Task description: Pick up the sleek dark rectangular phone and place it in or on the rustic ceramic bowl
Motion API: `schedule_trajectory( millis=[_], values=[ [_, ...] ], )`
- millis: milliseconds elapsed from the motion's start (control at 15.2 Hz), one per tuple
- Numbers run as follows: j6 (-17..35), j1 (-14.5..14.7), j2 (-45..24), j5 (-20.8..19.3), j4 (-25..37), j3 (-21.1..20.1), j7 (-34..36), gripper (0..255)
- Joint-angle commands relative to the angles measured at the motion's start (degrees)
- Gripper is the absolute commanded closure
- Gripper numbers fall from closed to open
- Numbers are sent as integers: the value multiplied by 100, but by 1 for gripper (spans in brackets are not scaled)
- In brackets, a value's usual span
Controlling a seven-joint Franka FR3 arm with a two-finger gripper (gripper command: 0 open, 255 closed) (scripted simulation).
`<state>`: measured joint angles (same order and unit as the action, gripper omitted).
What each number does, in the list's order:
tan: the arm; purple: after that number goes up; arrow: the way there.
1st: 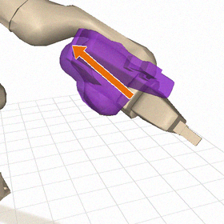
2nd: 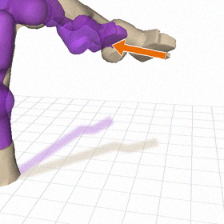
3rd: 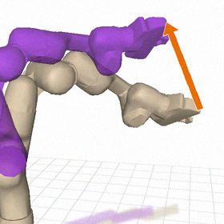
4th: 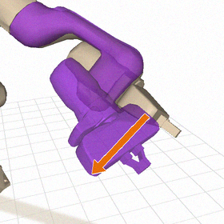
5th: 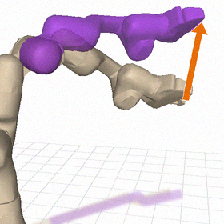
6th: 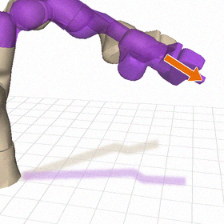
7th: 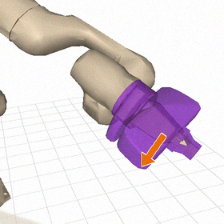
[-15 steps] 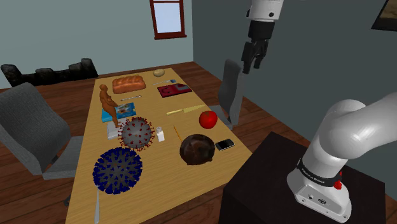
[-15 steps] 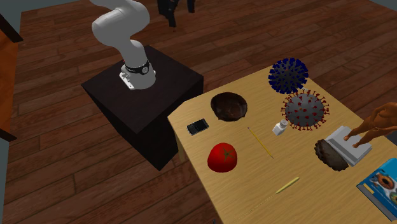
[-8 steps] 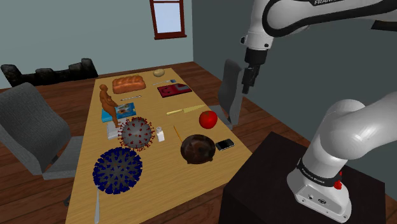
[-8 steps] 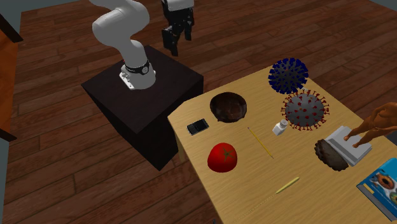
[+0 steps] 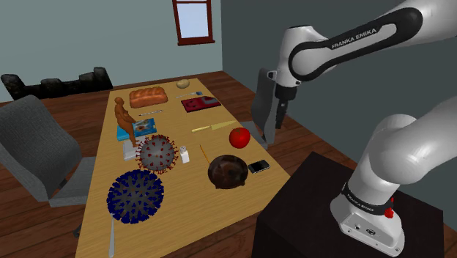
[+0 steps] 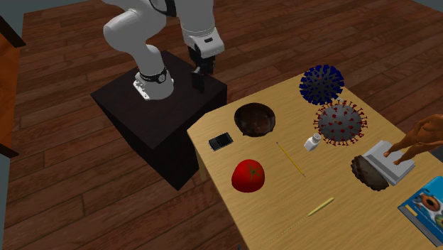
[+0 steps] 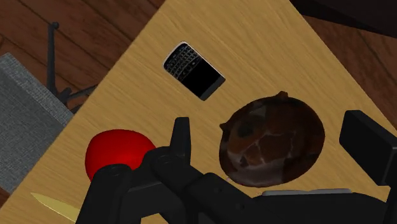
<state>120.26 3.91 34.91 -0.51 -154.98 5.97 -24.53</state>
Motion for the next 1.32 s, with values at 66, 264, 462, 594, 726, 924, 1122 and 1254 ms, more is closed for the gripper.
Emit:
schedule_trajectory(
  millis=[66,264,462,594,726,924,1122,1254],
  values=[
    [738,40,-444,-122,-291,202,-526,0],
    [1489,114,-1056,-185,-439,389,-1024,0],
    [2252,220,-1777,-175,-489,581,-1559,0],
    [2755,314,-2309,-93,-467,707,-1956,0],
    [3241,422,-2873,89,-401,815,-2415,0],
    [3907,542,-3759,634,-217,858,-3284,0],
    [4468,377,-4648,1368,72,561,-4284,0],
    [4796,109,-5216,1713,312,236,-4851,0]
  ],
)
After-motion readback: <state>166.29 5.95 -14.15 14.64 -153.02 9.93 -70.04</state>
